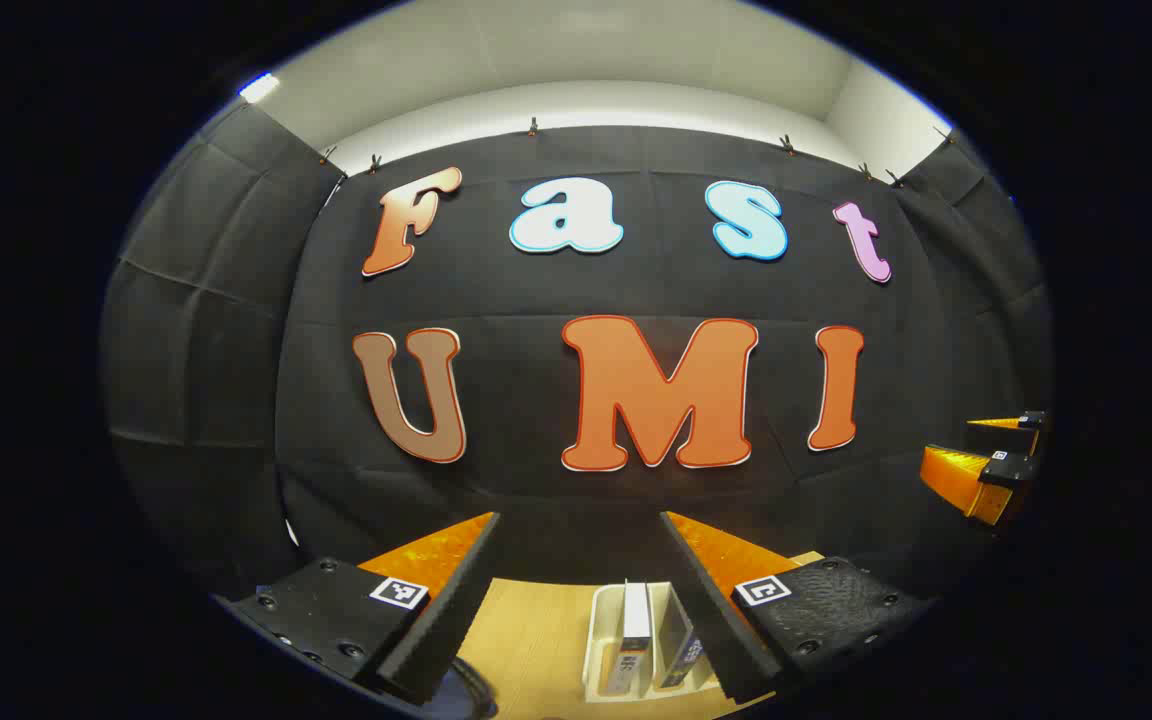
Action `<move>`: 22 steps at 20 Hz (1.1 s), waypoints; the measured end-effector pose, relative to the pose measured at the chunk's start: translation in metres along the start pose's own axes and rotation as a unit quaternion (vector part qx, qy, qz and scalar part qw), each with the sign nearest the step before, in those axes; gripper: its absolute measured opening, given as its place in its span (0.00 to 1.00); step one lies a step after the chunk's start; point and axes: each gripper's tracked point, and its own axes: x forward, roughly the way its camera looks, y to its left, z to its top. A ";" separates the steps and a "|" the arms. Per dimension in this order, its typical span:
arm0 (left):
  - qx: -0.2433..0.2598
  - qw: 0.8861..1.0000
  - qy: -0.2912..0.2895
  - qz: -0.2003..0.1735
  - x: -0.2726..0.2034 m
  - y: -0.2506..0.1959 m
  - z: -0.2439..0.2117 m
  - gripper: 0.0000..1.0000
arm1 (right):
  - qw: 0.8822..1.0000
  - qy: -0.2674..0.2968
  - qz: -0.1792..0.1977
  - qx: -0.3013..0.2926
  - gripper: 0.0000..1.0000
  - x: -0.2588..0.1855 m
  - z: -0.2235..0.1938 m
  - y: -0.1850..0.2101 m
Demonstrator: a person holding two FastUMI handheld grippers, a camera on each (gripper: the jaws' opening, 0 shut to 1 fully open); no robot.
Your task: Open the schoolbag, grab two books from the bookshelf and put them into the schoolbag.
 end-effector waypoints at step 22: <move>-0.023 0.999 0.033 -0.031 0.030 0.017 -0.034 0.97 | 0.999 0.042 0.023 -0.009 0.94 0.019 -0.030 0.055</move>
